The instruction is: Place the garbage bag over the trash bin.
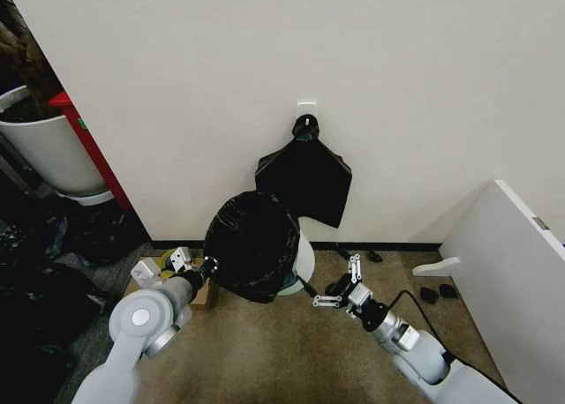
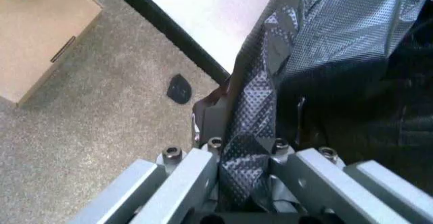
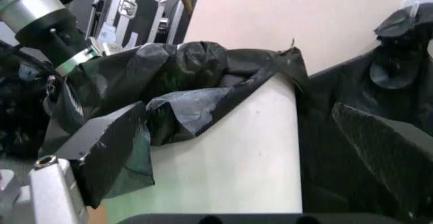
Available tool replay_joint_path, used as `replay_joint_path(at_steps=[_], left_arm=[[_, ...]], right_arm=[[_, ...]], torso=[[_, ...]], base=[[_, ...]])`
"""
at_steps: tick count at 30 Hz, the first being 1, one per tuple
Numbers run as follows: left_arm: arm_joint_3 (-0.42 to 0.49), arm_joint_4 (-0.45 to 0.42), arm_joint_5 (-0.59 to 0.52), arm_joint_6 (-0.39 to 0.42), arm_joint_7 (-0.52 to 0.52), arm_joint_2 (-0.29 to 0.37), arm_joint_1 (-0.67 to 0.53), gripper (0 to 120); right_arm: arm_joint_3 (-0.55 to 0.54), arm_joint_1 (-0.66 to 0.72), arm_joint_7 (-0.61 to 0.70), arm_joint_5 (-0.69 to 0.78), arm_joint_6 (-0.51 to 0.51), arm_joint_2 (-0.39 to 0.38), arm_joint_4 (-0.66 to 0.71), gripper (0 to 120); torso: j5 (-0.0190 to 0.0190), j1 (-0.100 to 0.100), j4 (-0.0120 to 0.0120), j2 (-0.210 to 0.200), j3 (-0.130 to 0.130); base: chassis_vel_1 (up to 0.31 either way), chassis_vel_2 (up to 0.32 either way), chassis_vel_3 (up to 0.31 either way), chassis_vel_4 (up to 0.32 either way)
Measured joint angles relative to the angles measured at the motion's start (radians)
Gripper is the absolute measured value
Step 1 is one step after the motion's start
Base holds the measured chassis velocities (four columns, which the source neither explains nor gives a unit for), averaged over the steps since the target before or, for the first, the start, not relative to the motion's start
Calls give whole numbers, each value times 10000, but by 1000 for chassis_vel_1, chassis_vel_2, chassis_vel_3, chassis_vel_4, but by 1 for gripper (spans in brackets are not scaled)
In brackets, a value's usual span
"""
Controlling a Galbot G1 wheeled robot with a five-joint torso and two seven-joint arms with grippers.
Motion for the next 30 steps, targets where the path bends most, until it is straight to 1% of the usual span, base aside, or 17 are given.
replay_joint_path(at_steps=[3,5,6,7,8,10,12,16,21,27,30], left_arm=[[34,20,69,-11,50,-7,-21,0],[68,130,158,-30,99,-7,-60,0],[74,177,170,-35,118,-4,-77,0],[79,210,173,-40,134,-2,-94,0],[79,210,173,-40,134,-2,-94,0],[97,246,176,-42,143,-2,-126,0],[129,259,177,-43,155,-20,-160,0],[176,267,180,-43,162,-57,-206,0],[192,115,174,-33,164,-63,-138,0],[246,-97,151,14,164,-28,-12,0],[301,-241,134,48,153,-61,30,0]], right_arm=[[72,49,35,-106,33,29,-45,100],[341,185,298,-364,35,38,-169,100],[519,249,215,-234,113,-7,-209,100],[600,264,-147,142,158,-62,-178,100],[600,264,-147,142,158,-62,-178,100],[632,236,-1103,1031,176,-124,11,100],[582,180,-1757,1496,179,-113,169,100],[490,192,-2169,1310,184,64,-10,100],[456,334,-1982,663,185,290,-525,100],[427,546,-1650,425,191,422,-721,100],[459,737,-978,-568,212,553,-1169,100]], torso=[[1,0,0,0,0],[0,0,1,0,0],[0,0,1,0,1],[-1,0,0,0,0],[-1,0,0,0,0],[-1,0,0,0,0],[-2,0,1,0,0],[1,0,0,0,0],[0,0,0,0,0],[-2,0,1,0,0],[0,0,0,0,1]], base=[[0,0,0,0],[0,0,0,0],[0,0,0,0],[0,0,0,0],[0,0,0,0],[0,0,0,0],[0,0,0,0],[0,0,0,0],[0,0,0,0],[0,0,0,0],[0,0,0,0]])
